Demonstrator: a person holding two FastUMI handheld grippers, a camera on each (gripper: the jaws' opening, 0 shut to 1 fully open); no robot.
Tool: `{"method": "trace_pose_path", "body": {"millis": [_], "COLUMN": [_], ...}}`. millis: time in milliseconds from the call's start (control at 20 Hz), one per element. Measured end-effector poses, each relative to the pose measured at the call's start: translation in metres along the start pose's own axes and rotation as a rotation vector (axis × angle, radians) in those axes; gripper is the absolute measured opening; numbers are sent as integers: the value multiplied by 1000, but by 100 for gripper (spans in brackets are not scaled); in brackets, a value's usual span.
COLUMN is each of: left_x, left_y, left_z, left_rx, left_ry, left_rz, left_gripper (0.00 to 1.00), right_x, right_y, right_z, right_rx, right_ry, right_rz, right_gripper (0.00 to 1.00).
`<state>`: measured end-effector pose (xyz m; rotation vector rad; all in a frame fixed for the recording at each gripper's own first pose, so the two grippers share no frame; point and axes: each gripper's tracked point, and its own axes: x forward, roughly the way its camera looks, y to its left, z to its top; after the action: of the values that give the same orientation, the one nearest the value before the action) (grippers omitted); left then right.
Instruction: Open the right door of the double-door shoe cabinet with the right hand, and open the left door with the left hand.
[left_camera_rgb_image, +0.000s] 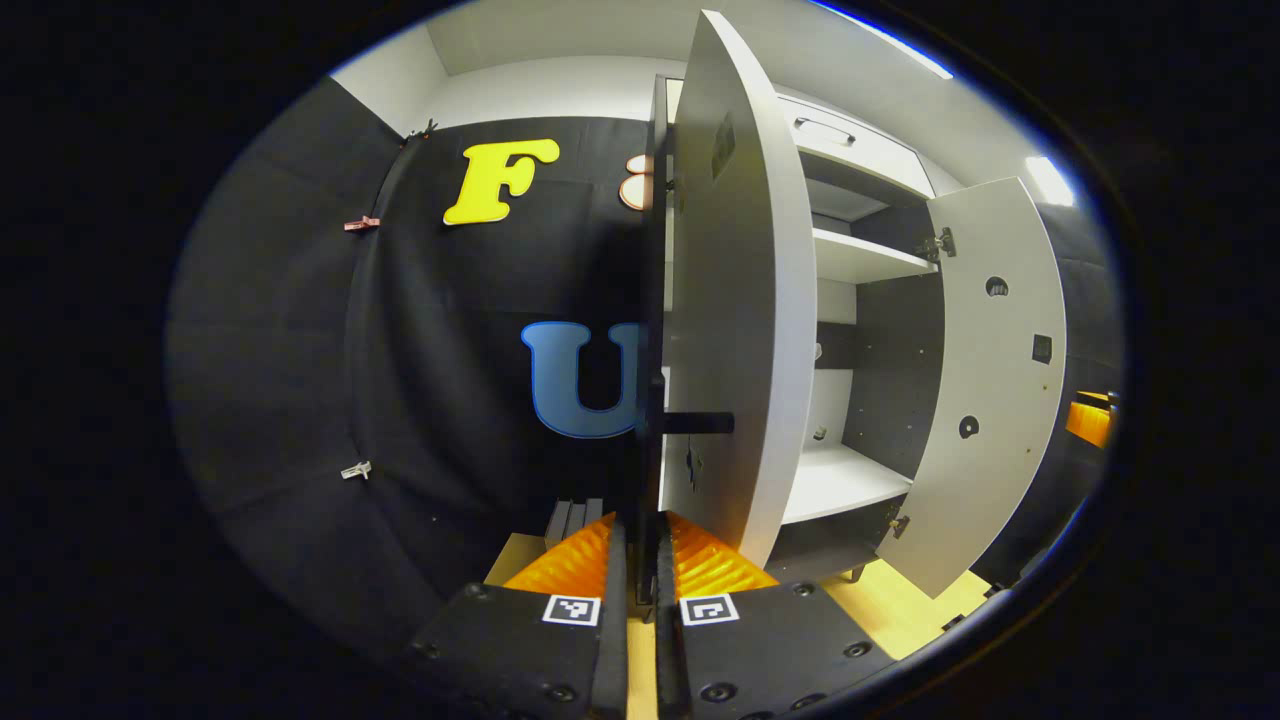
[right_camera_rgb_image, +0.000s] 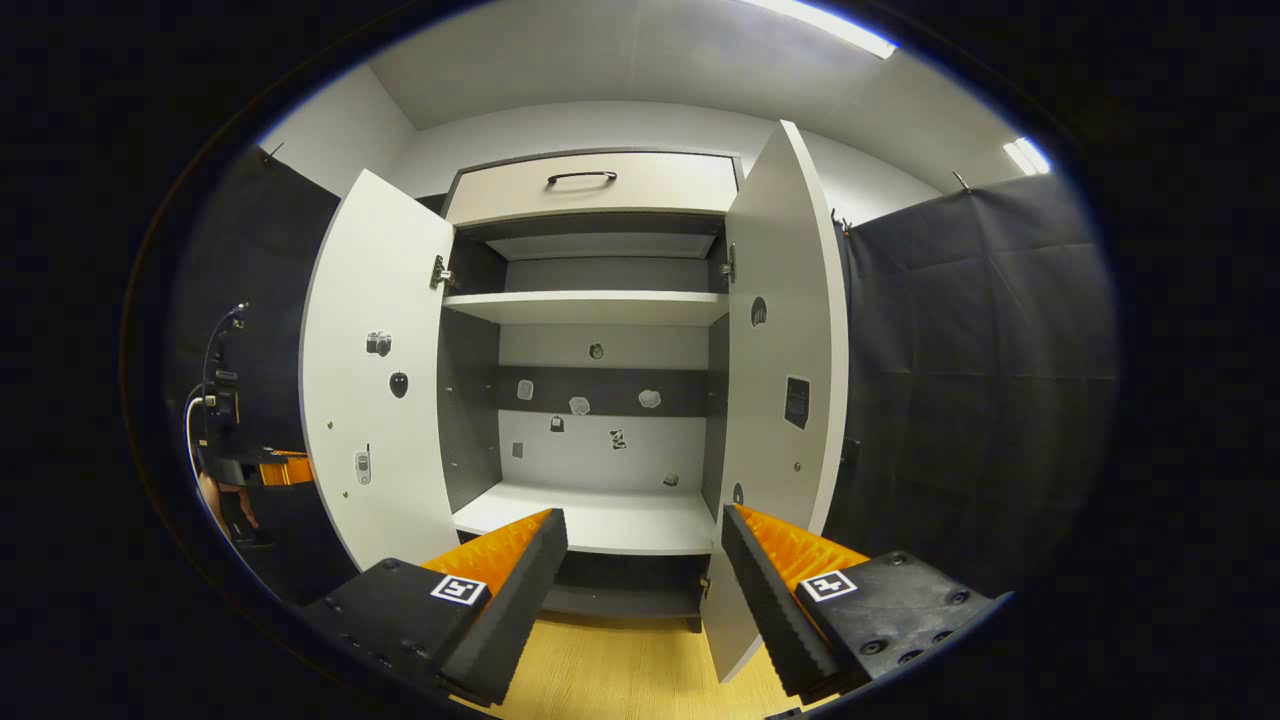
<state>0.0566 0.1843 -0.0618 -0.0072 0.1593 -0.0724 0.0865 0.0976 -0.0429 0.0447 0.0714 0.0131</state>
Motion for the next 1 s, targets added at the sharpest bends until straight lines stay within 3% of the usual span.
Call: {"method": "trace_pose_path", "body": {"millis": [150, 200, 250, 450, 750, 1000], "left_x": [-21, -29, -37, -60, -85, -90], "left_y": [1, -1, -2, -19, -59, -95], "left_z": [11, 17, 21, 35, 49, 52], "left_rx": [23, 17, 9, 8, 26, -22], "left_ry": [-24, -41, -56, -75, -121, -142], "left_rz": [33, 43, 54, 62, 41, 10], "left_gripper": [30, 31, 42, 71, 93, 94], "right_x": [1, 1, 2, 3, 3, -1], "right_y": [-3, -4, -4, -4, -4, 1], "right_z": [0, 0, 0, 2, 9, 18], "right_rx": [-6, -7, -6, -5, 0, 4], "right_ry": [3, 3, 3, 4, -7, -25], "right_rz": [-6, -5, -4, 6, 14, 33], "right_gripper": [100, 98, 100, 98, 98, 98]}}
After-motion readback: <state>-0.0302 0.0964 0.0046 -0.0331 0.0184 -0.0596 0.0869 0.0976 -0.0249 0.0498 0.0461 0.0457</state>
